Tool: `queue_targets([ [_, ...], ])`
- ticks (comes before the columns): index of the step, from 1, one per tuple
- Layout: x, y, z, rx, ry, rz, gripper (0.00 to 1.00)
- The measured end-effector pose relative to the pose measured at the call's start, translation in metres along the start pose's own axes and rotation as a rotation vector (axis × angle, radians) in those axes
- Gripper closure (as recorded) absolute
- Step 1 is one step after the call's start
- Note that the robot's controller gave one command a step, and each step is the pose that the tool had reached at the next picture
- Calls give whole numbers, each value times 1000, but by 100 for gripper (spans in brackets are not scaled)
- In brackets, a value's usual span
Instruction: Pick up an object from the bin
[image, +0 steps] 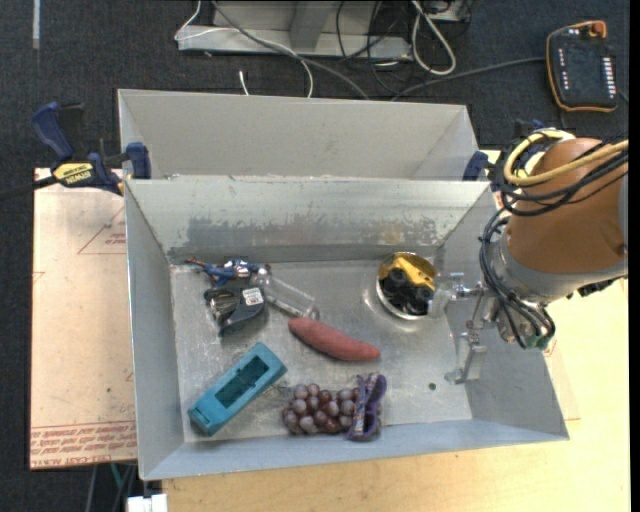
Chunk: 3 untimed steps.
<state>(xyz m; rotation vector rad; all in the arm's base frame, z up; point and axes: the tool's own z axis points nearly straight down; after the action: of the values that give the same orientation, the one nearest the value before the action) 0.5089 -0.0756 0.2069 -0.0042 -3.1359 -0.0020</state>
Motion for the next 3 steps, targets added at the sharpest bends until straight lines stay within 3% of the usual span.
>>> queue_targets([
  [1, -2, 0, -3, 1, -7, -3, 0],
  [2, 1, 99, 54, 1, -7, -219, 0],
  [3, -12, 100, 74, 6, -10, -530, 0],
])
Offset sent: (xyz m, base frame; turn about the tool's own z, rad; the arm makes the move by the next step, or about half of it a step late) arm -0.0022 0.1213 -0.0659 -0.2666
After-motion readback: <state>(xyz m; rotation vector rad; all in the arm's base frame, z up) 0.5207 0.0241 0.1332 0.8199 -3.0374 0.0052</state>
